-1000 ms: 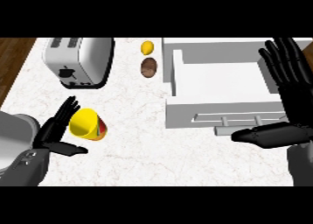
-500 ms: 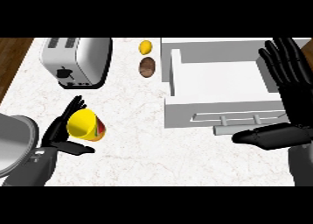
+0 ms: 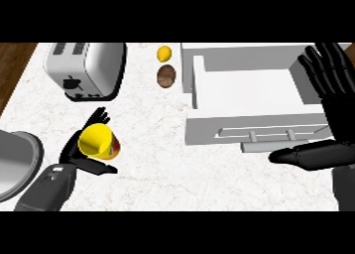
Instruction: Pick up the cup, place it into the drawer and close the drawer
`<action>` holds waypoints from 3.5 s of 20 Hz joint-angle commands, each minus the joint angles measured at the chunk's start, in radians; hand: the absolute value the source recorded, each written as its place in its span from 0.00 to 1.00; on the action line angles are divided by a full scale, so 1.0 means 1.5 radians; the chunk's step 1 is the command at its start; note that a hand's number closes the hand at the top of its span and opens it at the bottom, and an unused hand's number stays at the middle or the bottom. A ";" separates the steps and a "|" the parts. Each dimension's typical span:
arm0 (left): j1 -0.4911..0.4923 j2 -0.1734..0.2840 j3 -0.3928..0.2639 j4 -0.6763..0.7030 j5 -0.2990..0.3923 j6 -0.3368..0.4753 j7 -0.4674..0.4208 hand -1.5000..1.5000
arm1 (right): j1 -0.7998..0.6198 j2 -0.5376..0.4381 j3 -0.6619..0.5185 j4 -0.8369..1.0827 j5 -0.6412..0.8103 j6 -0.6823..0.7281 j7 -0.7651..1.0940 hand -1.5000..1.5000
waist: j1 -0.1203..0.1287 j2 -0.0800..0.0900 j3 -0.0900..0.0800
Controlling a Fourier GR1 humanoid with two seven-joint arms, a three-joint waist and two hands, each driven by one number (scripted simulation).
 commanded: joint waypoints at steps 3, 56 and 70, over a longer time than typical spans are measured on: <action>0.001 -0.022 -0.004 -0.009 0.009 -0.147 -0.072 1.00 | 0.005 0.010 0.009 0.003 0.023 -0.014 -0.007 0.00 | 0.005 0.001 0.000; -0.527 -0.170 -0.187 -0.185 0.226 0.511 0.461 1.00 | 0.010 -0.016 -0.031 0.035 0.007 0.022 -0.047 0.00 | -0.018 -0.002 0.005; -0.488 -0.170 -0.343 -0.076 0.265 0.439 0.466 1.00 | -0.044 -0.008 0.001 0.056 0.003 0.040 -0.048 0.00 | -0.092 0.017 0.006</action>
